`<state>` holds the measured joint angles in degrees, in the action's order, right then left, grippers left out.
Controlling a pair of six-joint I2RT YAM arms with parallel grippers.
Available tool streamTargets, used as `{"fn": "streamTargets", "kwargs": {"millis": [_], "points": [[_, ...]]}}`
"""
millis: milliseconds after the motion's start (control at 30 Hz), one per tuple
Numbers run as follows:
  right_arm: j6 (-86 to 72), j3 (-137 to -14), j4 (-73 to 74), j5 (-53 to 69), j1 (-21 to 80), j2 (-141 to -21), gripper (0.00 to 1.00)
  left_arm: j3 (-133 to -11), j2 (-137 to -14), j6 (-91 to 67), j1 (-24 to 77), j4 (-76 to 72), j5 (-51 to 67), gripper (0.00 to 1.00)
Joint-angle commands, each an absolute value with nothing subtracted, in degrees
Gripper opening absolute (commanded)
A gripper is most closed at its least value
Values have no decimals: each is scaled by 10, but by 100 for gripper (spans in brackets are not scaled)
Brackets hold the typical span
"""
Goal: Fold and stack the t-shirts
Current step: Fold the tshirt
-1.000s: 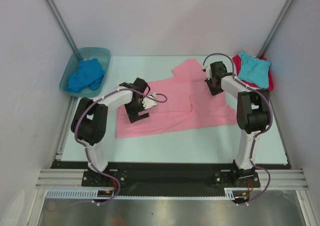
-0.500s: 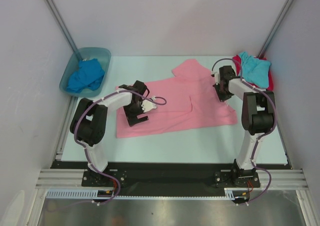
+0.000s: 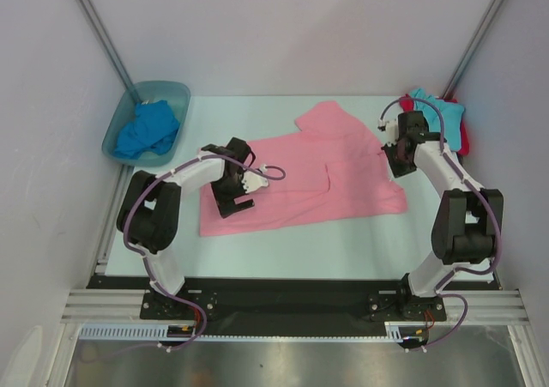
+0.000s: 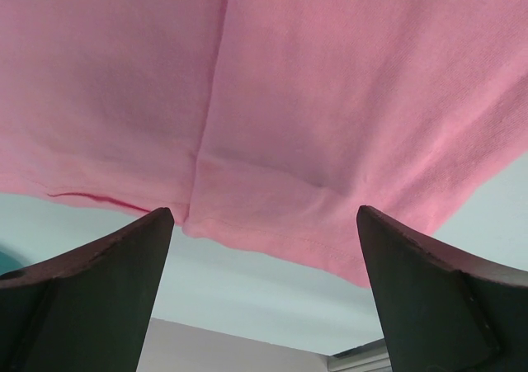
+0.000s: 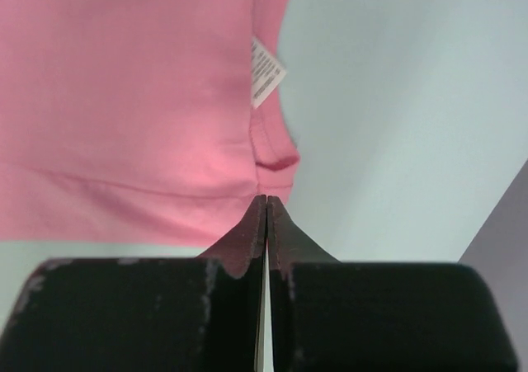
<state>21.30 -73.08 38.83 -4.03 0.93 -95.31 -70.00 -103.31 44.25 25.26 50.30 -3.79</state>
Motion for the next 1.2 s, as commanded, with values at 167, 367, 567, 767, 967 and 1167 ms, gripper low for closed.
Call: {"fn": "streamTargets", "kwargs": {"millis": [167,367,567,767,967,1167], "points": [[270,-687,485,-6,11,-916,0,-708,-1042,458,257,508,-22,100],[274,-680,497,-7,11,-914,0,-715,-1052,454,257,509,-19,100],[278,-666,494,9,11,-935,0,-720,-1056,462,257,509,-23,100],[275,-650,462,5,9,-969,0,-731,-1063,465,258,509,-25,100],[271,-644,417,0,4,-1013,0,-729,-1060,465,257,508,-25,100],[268,-645,396,0,-31,-1041,0,-704,-1059,471,257,497,-42,100]]}}
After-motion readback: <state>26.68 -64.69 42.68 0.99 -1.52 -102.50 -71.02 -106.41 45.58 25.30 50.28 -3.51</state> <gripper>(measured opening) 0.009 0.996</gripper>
